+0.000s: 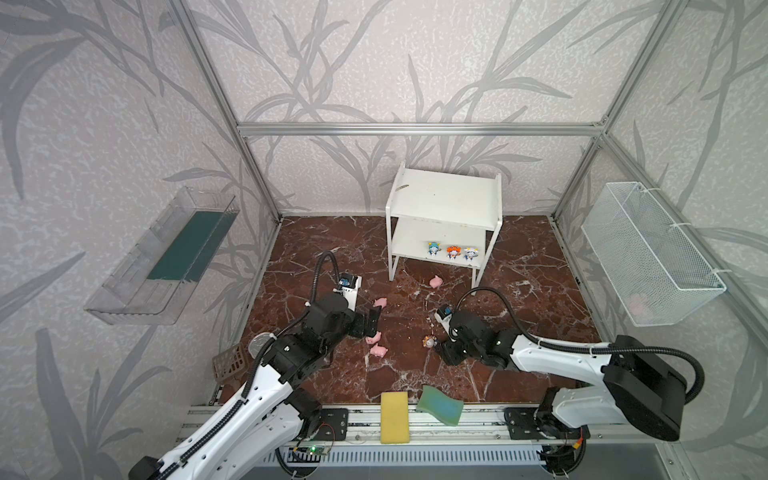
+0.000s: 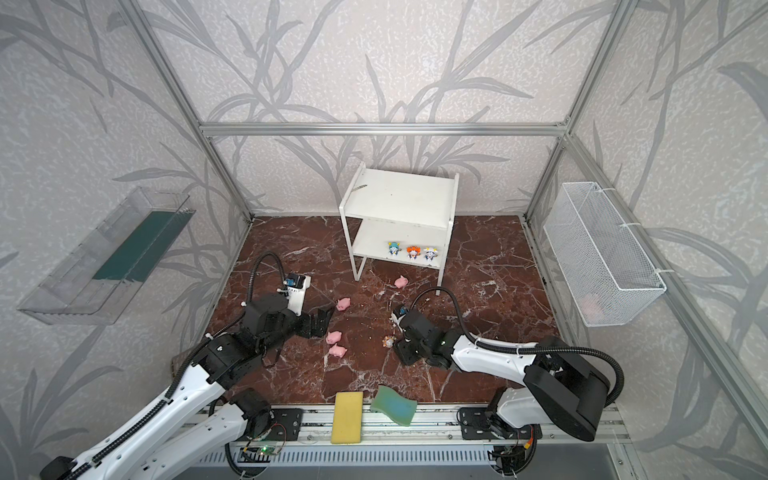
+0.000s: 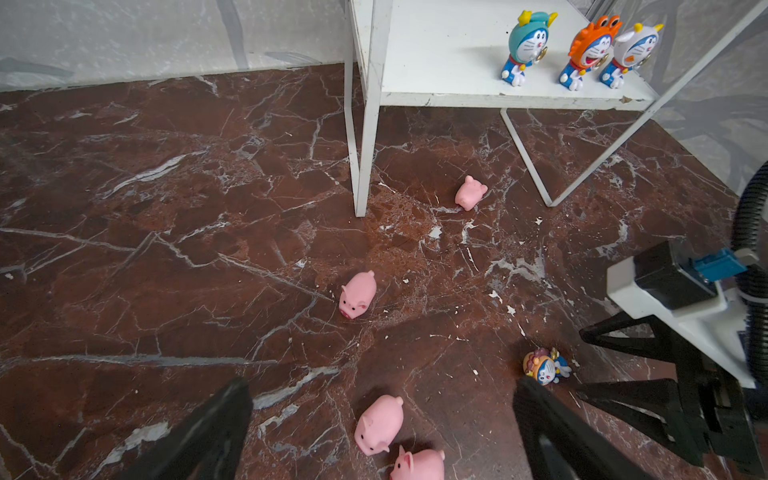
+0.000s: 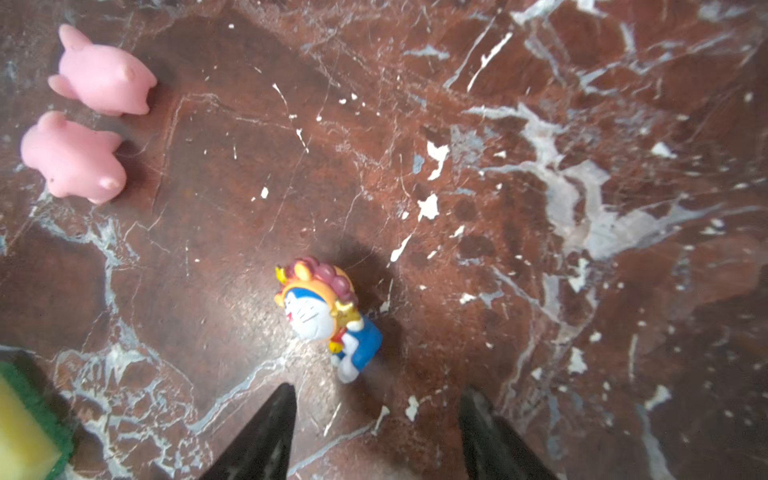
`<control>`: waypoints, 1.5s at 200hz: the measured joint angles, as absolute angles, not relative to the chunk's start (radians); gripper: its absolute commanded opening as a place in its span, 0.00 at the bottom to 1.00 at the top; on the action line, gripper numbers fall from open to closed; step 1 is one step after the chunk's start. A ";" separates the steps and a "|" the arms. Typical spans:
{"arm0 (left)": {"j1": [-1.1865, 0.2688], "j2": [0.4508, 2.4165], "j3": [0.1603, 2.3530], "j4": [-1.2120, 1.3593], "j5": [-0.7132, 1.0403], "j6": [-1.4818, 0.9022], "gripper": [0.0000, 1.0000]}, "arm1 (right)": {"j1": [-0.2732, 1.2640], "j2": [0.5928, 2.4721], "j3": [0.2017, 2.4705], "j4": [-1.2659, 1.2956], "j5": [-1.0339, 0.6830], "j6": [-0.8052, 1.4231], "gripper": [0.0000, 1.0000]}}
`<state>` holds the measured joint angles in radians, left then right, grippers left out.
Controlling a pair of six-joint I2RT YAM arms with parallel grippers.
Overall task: Place and organize the plastic toys onto the shelf
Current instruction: 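Close the right gripper on the lion-hooded figurine and lift it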
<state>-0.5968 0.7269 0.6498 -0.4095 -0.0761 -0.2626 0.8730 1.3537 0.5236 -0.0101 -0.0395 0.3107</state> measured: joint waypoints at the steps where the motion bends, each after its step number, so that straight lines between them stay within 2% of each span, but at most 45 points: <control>1: -0.597 0.727 0.649 -0.410 -0.076 -0.263 0.99 | 0.871 1.354 0.522 -0.007 -0.040 0.309 0.63; 39: -0.601 0.719 0.643 -0.403 -0.075 -0.265 0.99 | 0.815 1.359 0.467 0.091 -0.160 0.245 0.62; 78: -0.601 0.722 0.635 -0.389 -0.072 -0.265 0.99 | 0.799 1.459 0.496 0.180 -0.236 0.163 0.61; 140: -0.601 0.717 0.635 -0.389 -0.073 -0.265 0.99 | 0.793 1.537 0.532 0.233 -0.404 0.079 0.55; 207: -0.601 0.750 0.635 -0.378 -0.063 -0.265 0.99 | 0.793 1.489 0.502 0.193 -0.426 0.083 0.52; 264: -0.601 0.765 0.635 -0.368 -0.040 -0.265 0.99 | 0.813 1.489 0.508 0.170 -0.378 0.084 0.39; 300: -0.602 0.768 0.635 -0.359 -0.031 -0.266 0.99 | 0.845 1.490 0.517 0.146 -0.340 0.079 0.26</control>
<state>-0.6018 0.7681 0.6346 -0.3588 -0.0307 -0.2661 0.8452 1.4899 0.5175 0.1459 -0.3401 0.0788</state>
